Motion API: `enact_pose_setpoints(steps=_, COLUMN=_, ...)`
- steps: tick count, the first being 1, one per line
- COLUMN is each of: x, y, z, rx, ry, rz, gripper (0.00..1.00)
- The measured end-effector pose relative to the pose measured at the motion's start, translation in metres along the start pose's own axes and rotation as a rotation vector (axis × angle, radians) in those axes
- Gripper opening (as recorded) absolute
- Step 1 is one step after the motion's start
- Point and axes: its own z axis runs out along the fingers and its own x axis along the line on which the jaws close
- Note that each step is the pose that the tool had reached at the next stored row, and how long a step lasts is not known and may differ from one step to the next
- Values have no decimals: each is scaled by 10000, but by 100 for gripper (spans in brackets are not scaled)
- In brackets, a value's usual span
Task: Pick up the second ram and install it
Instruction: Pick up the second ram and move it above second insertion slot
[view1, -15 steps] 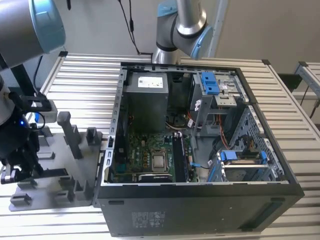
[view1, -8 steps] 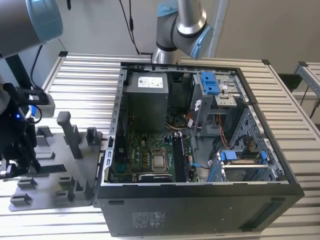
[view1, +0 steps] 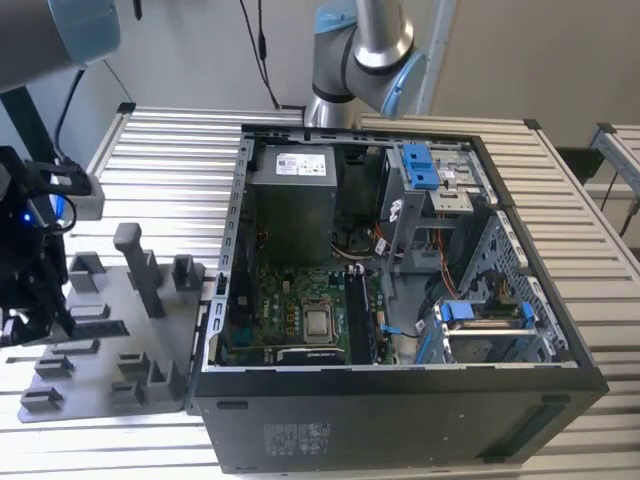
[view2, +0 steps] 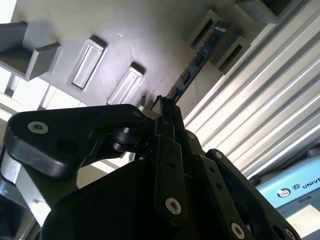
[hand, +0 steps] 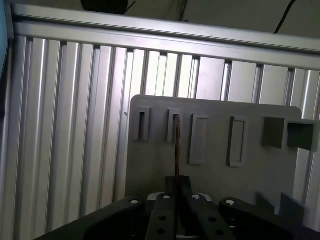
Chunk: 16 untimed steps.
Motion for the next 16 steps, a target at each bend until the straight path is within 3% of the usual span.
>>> enact_pose_setpoints(steps=10, x=-2, y=6, z=-69, rx=4, ry=-3, rz=16, gripper=14)
enact_pose_setpoints(steps=16, x=-4, y=8, z=-133, rx=15, ry=-64, rz=159, gripper=14)
